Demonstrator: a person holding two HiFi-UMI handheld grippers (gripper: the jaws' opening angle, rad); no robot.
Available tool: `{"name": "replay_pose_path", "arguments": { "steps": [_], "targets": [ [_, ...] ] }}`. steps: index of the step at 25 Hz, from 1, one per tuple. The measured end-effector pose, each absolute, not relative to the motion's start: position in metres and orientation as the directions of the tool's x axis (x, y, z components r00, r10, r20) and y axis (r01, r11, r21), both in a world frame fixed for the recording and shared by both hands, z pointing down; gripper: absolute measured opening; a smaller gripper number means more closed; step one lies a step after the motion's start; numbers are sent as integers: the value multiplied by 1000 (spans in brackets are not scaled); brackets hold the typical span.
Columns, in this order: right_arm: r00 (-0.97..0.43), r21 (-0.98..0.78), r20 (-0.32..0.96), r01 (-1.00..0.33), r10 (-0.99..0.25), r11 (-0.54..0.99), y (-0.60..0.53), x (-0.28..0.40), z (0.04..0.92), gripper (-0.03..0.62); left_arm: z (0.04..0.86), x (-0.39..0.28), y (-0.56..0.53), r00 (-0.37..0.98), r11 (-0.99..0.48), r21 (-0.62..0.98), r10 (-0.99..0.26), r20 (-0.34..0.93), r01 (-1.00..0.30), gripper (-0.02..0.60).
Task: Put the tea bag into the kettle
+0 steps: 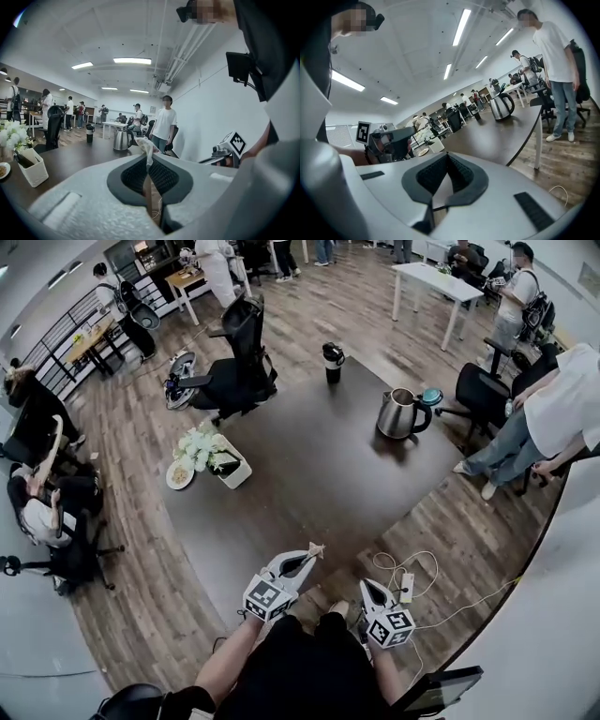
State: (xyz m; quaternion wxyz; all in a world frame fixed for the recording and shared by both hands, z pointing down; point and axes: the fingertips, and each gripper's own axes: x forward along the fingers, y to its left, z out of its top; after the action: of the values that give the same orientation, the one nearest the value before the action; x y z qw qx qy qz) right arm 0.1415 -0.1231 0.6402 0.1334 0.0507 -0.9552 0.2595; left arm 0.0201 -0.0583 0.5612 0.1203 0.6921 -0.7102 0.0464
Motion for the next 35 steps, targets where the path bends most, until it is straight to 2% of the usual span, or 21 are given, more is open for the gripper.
{"name": "replay_pose_path", "arguments": {
  "steps": [8, 17, 25, 35],
  "targets": [
    [-962, -487, 257, -209, -89, 848, -168, 155, 634, 6, 546, 29, -106, 29, -13, 77, -976, 215, -997, 9],
    [-946, -460, 307, -243, -104, 854, -202, 136, 635, 6, 560, -5, -144, 36, -10, 140, -982, 184, -990, 9],
    [-940, -382, 338, -189, -54, 904, -235, 88, 616, 6, 553, -38, -177, 77, -58, 178, -992, 105, -982, 9],
    [-952, -433, 306, -143, -4, 890, -284, 65, 627, 6, 564, -44, -231, 56, -27, 165, -983, 177, -986, 9]
  ]
}}
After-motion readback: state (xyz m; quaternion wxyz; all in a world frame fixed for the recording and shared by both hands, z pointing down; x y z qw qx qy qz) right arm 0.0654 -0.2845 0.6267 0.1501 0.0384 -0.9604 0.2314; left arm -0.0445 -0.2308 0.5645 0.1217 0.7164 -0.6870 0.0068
